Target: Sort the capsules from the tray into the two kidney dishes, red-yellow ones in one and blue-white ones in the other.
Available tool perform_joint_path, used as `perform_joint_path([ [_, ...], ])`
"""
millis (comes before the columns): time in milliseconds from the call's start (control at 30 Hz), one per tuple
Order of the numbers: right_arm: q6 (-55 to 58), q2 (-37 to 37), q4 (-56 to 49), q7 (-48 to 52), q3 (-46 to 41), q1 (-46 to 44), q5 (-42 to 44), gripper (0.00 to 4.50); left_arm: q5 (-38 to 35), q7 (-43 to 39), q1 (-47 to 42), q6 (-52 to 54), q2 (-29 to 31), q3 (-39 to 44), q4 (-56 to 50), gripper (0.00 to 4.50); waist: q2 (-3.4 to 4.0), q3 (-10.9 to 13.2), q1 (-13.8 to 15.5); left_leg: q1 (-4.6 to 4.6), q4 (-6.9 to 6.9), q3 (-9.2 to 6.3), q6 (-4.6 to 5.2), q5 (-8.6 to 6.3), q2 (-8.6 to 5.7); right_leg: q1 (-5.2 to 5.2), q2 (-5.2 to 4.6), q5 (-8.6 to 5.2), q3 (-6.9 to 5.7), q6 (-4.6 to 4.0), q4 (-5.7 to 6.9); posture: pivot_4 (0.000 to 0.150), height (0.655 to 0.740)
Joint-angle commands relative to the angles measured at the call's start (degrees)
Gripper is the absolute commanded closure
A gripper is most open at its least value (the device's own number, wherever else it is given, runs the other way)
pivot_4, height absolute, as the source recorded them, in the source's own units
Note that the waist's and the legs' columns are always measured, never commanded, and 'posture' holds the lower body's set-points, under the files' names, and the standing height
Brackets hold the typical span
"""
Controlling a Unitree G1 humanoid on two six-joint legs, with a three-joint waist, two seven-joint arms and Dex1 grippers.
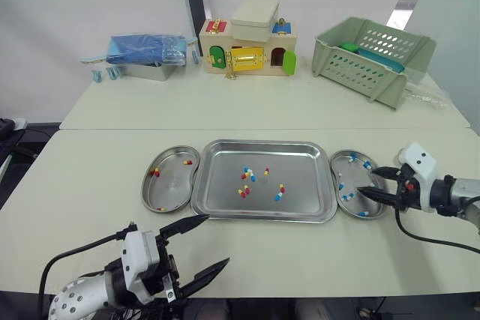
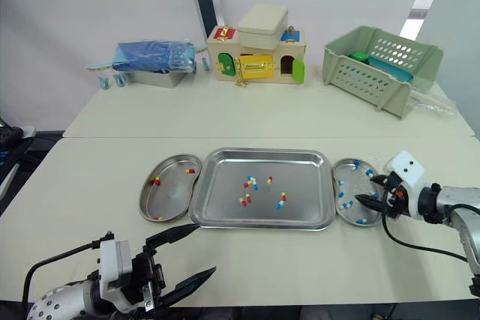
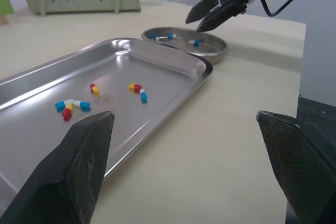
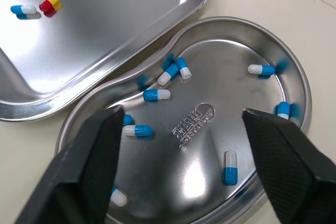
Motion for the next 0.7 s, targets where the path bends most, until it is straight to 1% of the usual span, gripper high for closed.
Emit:
perform_joint_path([
  [33,-4.02,-0.87,-0.89,4.36,-7.91,3.08,5.05,0.04,-0.70,1.17,1.00,-0.45,-0.05,3.79,-2.29,0.00,-0.01,0.00,0.25,0.00,0.00,0.00,0.00,0.00,0.00,0.01,0.00,0.00,-0.01,0.00,-0.01,0.150,0.7400],
  [133,-7.89,-1.28,0.77,8.97,-14.02,8.30,7.75,0.04,-0.70,4.00,1.48,0.83,-0.30,7.67,-2.64,0.00,-0.02,0.01,0.88,0.00,0.00,-0.01,0.01,-0.01,0.00,0.05,0.00,0.00,-0.03,0.00,-0.06,0.150,0.7400],
  [233,-11.90,-3.01,6.55,11.68,-16.43,11.55,6.80,0.04,-0.86,4.49,4.36,2.22,0.42,11.82,-3.49,0.00,-0.05,0.02,0.93,0.08,0.01,0.01,0.01,-0.01,0.00,0.17,-0.01,0.00,-0.02,0.00,-0.09,0.150,0.7400],
  [333,-12.21,-4.91,10.20,14.05,-18.47,13.39,8.17,0.04,-2.03,6.46,6.64,5.07,0.52,16.90,-4.24,0.00,-0.05,0.02,0.83,0.31,-0.04,0.03,0.02,-0.01,-0.01,0.35,-0.02,0.00,-0.02,0.00,-0.11,0.150,0.7400],
  [400,-12.95,-6.28,12.28,15.56,-18.88,14.40,7.91,0.04,-2.01,6.23,8.57,6.13,0.85,20.88,-3.16,0.00,-0.05,0.03,0.63,0.51,-0.10,0.06,0.03,-0.02,0.02,0.48,0.00,-0.02,0.01,-0.03,-0.09,0.150,0.7400],
  [500,-15.64,-8.11,15.96,17.37,-17.76,14.38,6.46,0.04,-3.26,7.28,9.60,8.57,1.51,28.80,0.26,0.00,-0.06,0.03,0.55,0.68,-0.14,0.09,0.03,-0.02,0.03,0.64,0.00,-0.04,0.02,-0.04,-0.13,0.150,0.7400],
  [633,-17.69,-9.60,19.41,19.03,-15.48,12.90,5.95,0.04,-2.25,3.47,12.41,10.57,3.95,36.57,7.82,0.00,-0.09,0.05,0.34,0.68,-0.15,0.10,0.03,-0.02,0.03,0.64,0.00,-0.04,0.02,-0.04,-0.15,0.150,0.7400],
  [700,-20.29,-9.93,20.63,19.90,-14.15,13.56,4.67,0.04,-0.91,2.28,10.90,9.60,6.22,39.35,13.60,0.00,-0.10,0.05,0.37,0.69,-0.17,0.08,0.03,-0.02,0.03,0.64,0.00,-0.05,0.00,-0.04,-0.15,0.150,0.7400],
])
